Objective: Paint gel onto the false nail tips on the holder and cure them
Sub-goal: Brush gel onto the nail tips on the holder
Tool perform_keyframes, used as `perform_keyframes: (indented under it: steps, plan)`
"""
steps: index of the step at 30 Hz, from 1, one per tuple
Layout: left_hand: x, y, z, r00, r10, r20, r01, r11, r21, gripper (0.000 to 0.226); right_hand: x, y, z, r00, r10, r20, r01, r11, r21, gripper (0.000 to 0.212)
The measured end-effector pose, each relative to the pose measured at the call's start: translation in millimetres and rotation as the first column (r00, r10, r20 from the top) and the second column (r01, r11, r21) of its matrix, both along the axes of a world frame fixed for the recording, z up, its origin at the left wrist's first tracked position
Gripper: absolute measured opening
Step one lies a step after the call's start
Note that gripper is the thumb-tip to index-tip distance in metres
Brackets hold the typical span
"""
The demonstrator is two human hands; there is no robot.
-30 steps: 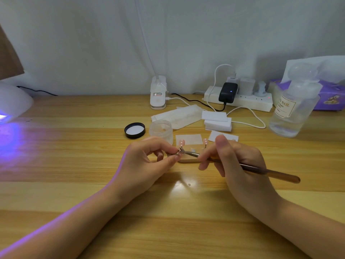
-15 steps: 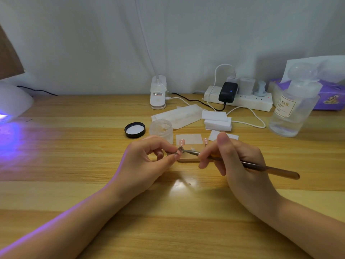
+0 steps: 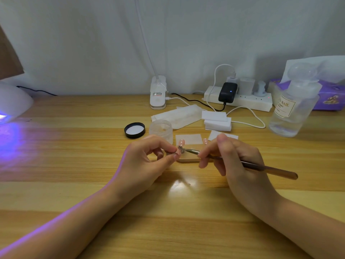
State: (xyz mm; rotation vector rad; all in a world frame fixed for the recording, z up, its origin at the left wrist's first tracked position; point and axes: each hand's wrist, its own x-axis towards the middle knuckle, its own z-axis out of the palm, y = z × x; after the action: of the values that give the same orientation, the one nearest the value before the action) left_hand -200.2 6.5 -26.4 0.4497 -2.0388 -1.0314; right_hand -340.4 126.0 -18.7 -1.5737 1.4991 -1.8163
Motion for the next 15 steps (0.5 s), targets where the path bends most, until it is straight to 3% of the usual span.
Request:
perform_keyframes:
  steps: [5,15]
  plan:
    - [0.2,-0.8,-0.5,1.0,0.008,0.005,-0.008,1.0,-0.004,0.006,0.3,0.9,-1.4,0.998,0.049,-0.043,-0.05,0.999,-0.02,0.042]
    - [-0.3,0.6,1.0,1.0,-0.002,0.002,0.002,1.0,0.01,0.005,-0.1,-1.2,-0.6,0.999,-0.011,-0.043,0.011,1.0,0.004,0.038]
